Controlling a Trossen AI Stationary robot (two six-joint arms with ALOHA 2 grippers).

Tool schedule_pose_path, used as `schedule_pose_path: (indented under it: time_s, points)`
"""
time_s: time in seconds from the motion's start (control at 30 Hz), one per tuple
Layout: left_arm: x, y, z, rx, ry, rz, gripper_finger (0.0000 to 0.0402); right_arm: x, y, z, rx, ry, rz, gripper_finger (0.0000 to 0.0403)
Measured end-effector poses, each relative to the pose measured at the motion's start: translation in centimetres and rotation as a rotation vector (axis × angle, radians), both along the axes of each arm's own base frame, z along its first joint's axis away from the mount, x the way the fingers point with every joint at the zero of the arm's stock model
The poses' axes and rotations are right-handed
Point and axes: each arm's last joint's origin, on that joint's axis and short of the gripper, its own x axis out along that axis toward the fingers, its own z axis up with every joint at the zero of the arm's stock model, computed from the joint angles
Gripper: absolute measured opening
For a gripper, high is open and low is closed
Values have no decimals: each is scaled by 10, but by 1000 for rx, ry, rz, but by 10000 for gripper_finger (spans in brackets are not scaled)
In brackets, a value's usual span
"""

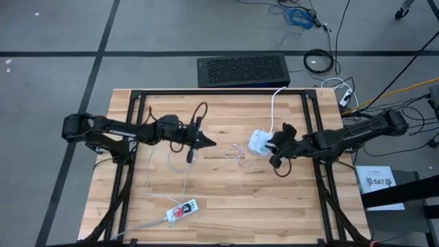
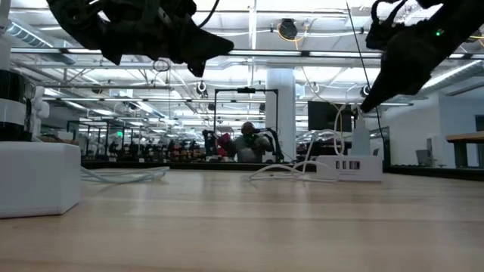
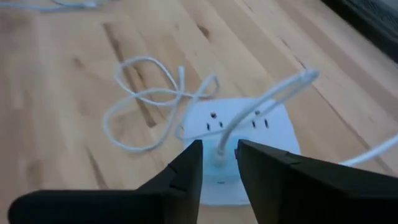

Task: Insert USB
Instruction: Return to Home Position

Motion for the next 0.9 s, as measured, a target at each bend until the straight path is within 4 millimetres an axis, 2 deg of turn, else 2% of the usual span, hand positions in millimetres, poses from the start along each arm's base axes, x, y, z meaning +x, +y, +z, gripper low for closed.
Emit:
schedule_pose_path:
  time_s: [0.17, 0.33, 0.43, 0.57, 0.67, 0.73, 0.83, 0.9]
  points:
    - [-16, 17, 12, 22, 27, 60, 3, -8, -4, 15, 10, -62, 94, 73]
    - [-43, 30, 33, 102, 41, 123, 3, -8, -12, 41, -77, -235, 230, 18]
    - [-62, 31, 46, 155, 34, 148, 3, -8, -21, 56, -152, -337, 290, 5]
    - [-87, 25, 55, 184, 23, 158, 3, -12, -34, 64, -222, -374, 338, 2]
    - [-106, 19, 47, 166, 33, 160, 3, -16, -46, 68, -246, -384, 328, 1]
    - [-117, 15, 31, 159, 18, 189, 3, -18, -54, 67, -265, -426, 326, 1]
    - [-128, 15, 2, 164, -101, 295, 3, -19, -68, 51, -283, -511, 348, 0]
    - [-133, 17, -16, 142, -182, 335, 3, -21, -78, 33, -268, -565, 354, 0]
